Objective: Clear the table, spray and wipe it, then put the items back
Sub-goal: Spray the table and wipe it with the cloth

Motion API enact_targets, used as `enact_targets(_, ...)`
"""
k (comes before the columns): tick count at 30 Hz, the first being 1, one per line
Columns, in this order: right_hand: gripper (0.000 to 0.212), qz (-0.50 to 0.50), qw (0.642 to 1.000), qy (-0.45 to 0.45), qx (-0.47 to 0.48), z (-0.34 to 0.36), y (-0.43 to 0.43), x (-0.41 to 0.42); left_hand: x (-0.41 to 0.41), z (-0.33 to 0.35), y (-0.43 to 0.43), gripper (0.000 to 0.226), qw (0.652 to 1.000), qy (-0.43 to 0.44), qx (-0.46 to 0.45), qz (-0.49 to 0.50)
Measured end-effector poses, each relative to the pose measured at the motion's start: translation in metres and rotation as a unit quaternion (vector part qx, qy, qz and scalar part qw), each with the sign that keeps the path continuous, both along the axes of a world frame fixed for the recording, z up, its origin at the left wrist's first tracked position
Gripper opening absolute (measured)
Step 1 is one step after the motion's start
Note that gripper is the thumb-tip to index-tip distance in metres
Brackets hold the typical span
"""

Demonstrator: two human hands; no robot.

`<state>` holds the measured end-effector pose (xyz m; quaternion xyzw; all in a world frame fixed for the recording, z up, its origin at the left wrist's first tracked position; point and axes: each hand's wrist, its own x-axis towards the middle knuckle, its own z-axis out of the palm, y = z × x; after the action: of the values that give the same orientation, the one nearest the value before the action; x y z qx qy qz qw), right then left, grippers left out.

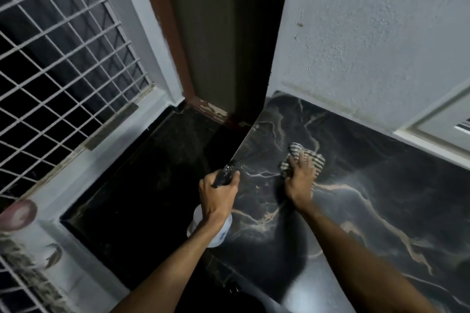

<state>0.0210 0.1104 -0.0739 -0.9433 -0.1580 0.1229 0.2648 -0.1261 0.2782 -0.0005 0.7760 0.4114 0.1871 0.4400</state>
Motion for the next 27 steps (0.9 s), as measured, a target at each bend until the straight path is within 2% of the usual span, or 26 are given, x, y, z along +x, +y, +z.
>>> enact_targets(3,0.07,0.225,0.974,-0.033,0.022,-0.009,0.011,-0.026,0.005,0.0,0.0,0.051,1.0,0.007,-0.001,0.001)
enact_targets(4,0.071,0.253,0.967,-0.032,0.031,-0.008,0.006,-0.018,0.007,0.0,0.0,0.049,1.0,0.01,-0.002,0.003)
enact_targets(5,0.069,0.241,0.969,-0.027,0.038,-0.008,0.006,0.001,0.009,-0.001,0.002,0.046,1.0,0.009,0.0,0.01)
enact_targets(8,0.064,0.11,0.994,-0.012,0.01,-0.001,0.03,0.063,0.015,-0.01,0.008,0.034,1.0,-0.013,0.006,0.024)
enact_targets(9,0.063,0.1,0.995,-0.011,-0.004,-0.001,0.044,0.074,0.017,-0.013,0.009,0.031,0.999,-0.024,0.004,0.027)
enact_targets(13,0.068,0.263,0.963,-0.051,0.012,-0.013,0.074,0.089,0.023,-0.02,0.008,0.032,0.998,-0.035,0.037,0.027)
enact_targets(14,0.068,0.273,0.96,-0.05,0.02,-0.012,0.076,0.1,0.025,-0.02,0.008,0.032,0.998,-0.036,0.04,0.037)
enact_targets(16,0.064,0.226,0.973,-0.051,0.015,-0.01,0.086,0.116,0.027,-0.021,0.009,0.029,0.997,-0.04,0.036,0.057)
enact_targets(18,0.062,0.22,0.974,-0.055,0.006,-0.009,0.09,0.094,0.031,-0.02,0.005,0.024,0.996,-0.041,0.039,0.07)
enact_targets(19,0.061,0.251,0.966,-0.038,0.046,-0.012,0.091,0.07,0.032,-0.018,0.003,0.022,0.995,-0.044,0.043,0.074)
enact_targets(21,0.063,0.361,0.928,0.007,0.094,-0.018,0.078,0.019,0.035,-0.013,-0.003,0.019,0.995,-0.051,0.062,0.066)
enact_targets(23,0.07,0.437,0.893,-0.039,0.096,-0.018,0.059,0.024,0.042,-0.015,-0.006,0.028,0.995,-0.056,0.072,0.049)
enact_targets(24,0.067,0.413,0.902,-0.063,0.106,-0.019,0.056,0.046,0.044,-0.018,-0.008,0.032,0.995,-0.055,0.071,0.047)
enact_targets(25,0.062,0.352,0.928,-0.063,0.104,-0.014,0.056,0.071,0.045,-0.02,-0.007,0.035,0.995,-0.055,0.069,0.047)
enact_targets(27,0.059,0.187,0.979,-0.054,0.068,-0.005,0.044,0.113,0.05,-0.023,-0.01,0.038,0.994,-0.063,0.074,0.045)
